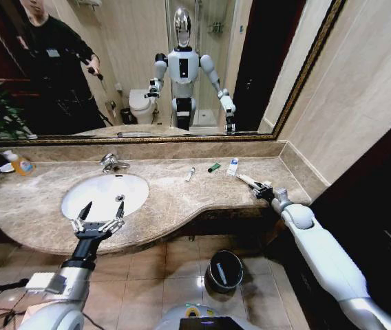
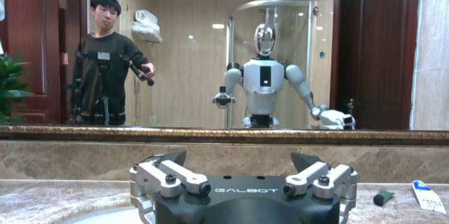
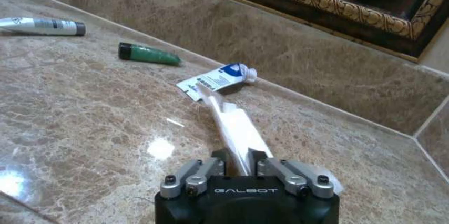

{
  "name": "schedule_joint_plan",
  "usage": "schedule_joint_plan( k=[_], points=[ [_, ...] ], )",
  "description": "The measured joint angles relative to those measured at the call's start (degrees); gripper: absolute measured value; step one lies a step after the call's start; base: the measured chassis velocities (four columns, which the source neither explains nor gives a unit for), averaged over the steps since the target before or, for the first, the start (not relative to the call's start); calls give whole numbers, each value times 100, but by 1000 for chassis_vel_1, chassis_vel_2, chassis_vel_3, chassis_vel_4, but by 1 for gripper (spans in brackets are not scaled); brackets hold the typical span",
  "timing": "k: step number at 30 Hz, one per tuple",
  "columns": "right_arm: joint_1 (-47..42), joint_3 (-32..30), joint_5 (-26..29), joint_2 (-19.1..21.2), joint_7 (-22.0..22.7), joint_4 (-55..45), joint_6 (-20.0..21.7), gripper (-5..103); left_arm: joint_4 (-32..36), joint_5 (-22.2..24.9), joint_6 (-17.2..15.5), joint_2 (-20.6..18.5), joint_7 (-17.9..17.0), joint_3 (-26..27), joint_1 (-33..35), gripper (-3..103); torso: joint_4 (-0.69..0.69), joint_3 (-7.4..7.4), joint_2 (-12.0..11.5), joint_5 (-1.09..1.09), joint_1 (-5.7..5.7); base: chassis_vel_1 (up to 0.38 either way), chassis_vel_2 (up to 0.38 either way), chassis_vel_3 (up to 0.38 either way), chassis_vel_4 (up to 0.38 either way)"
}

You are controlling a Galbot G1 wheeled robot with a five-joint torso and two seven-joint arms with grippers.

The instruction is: Pick up the trash from the sink and place it in the trash bin.

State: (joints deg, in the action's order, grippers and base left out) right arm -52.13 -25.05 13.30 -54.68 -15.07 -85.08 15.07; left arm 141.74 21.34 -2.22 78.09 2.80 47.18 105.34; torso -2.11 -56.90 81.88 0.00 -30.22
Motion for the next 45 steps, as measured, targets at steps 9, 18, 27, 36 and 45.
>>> schedule_joint_plan(
  k=[9, 18, 27, 36, 45],
  points=[
    [-351, -233, 341, 0, 250, -571, 69, 1, 0, 0, 0, 0, 0, 0, 0, 100, 0, 0, 0, 0, 0, 0, 0, 0, 0],
    [-1157, -590, 1235, 123, 870, -2196, 513, 0, 0, 0, 0, 0, 0, 0, 0, 100, 1, 0, 1, -1, 0, 0, 0, 0, 0],
    [-2612, -966, 1599, -132, 1261, -3558, 814, 0, 0, 0, 0, 0, 0, 0, 0, 100, 0, 1, 1, 1, 0, 0, 0, 0, 0],
    [-4501, -1155, 831, -1152, 724, -4457, 425, 0, 0, 0, 0, 0, 0, 0, 0, 100, 1, 1, 1, 0, 0, 0, 0, 0, 0],
    [-5054, -1023, 189, -1918, 11, -3888, -142, 0, 0, 0, 0, 0, 0, 0, 0, 100, 0, 1, 1, -1, 0, 0, 0, 0, 0]
  ],
)
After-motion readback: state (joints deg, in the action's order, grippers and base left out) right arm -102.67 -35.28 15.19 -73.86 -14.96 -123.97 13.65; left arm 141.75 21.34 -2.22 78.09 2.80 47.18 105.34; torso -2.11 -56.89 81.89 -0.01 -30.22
